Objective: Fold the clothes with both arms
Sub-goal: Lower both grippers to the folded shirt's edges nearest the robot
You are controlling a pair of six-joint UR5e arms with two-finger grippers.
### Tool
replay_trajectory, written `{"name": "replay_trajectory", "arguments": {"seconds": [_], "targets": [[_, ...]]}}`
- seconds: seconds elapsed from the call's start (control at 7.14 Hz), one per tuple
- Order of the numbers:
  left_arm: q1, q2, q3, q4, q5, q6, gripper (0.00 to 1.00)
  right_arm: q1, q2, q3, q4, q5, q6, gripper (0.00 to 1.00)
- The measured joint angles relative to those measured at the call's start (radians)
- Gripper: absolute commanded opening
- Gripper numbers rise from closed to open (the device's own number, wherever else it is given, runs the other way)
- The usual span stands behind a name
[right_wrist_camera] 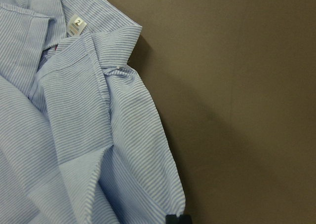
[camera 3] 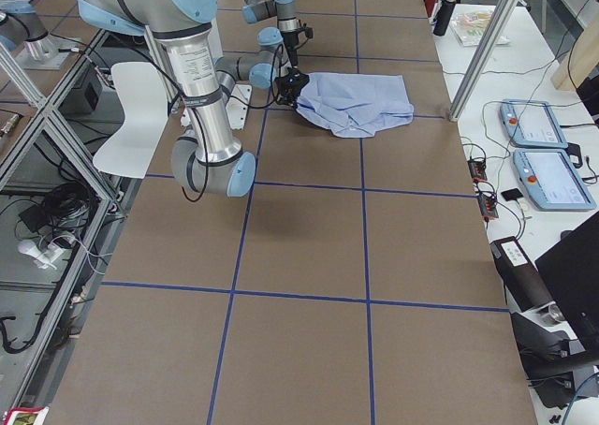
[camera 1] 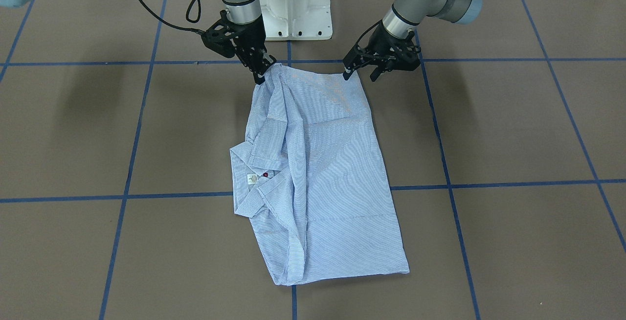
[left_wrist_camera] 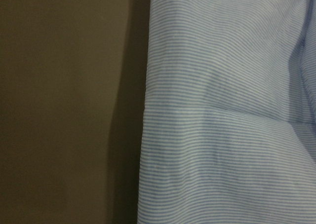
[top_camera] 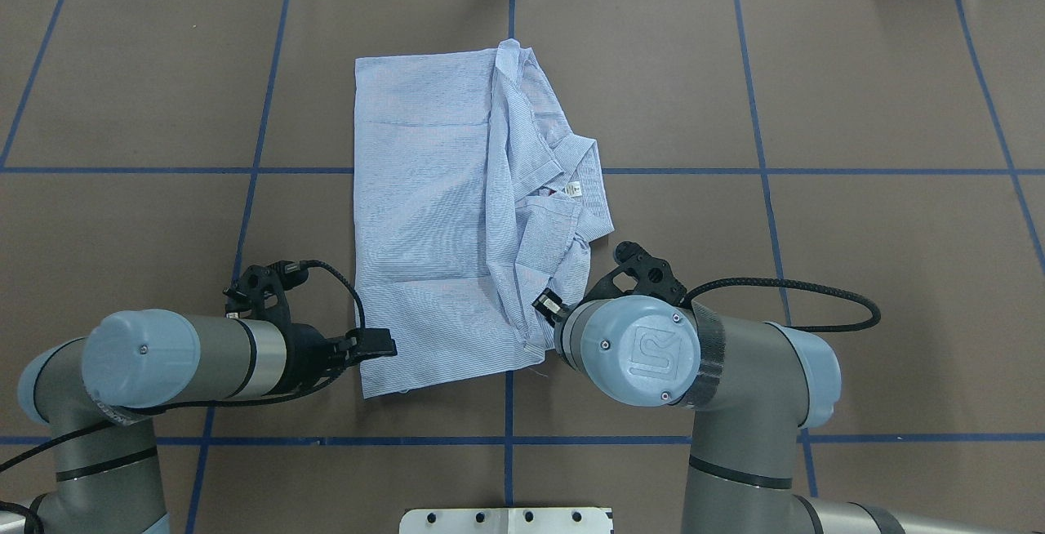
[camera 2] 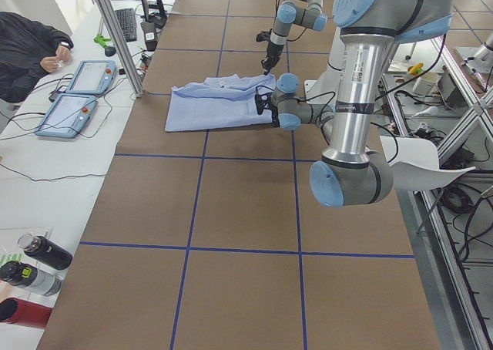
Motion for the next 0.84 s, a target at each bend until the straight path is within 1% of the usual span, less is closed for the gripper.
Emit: {"name": "replay_trajectory", "arguments": {"seconds": [0.14, 0.28, 0.56, 0.7, 0.84], "targets": [[0.019, 0.000, 0.000, 0.000, 0.001, -0.003, 0.89, 0.001, -0.001, 0.002, 0.000, -0.001, 0.000, 0.00], [0.027, 0.000, 0.001, 0.000, 0.002, -0.003, 0.81, 0.001, -0.002, 0.005, 0.000, -0.001, 0.000, 0.00], [0.035, 0.000, 0.007, 0.001, 0.001, -0.002, 0.58, 0.001, -0.002, 0.007, 0.000, -0.001, 0.000, 0.00], [0.036, -0.002, 0.009, 0.001, 0.000, -0.001, 0.49, 0.001, -0.002, 0.009, 0.000, -0.001, 0.000, 0.00], [0.037, -0.003, 0.010, 0.002, -0.001, -0.001, 0.30, 0.002, -0.002, 0.011, 0.000, -0.001, 0.000, 0.00]]}}
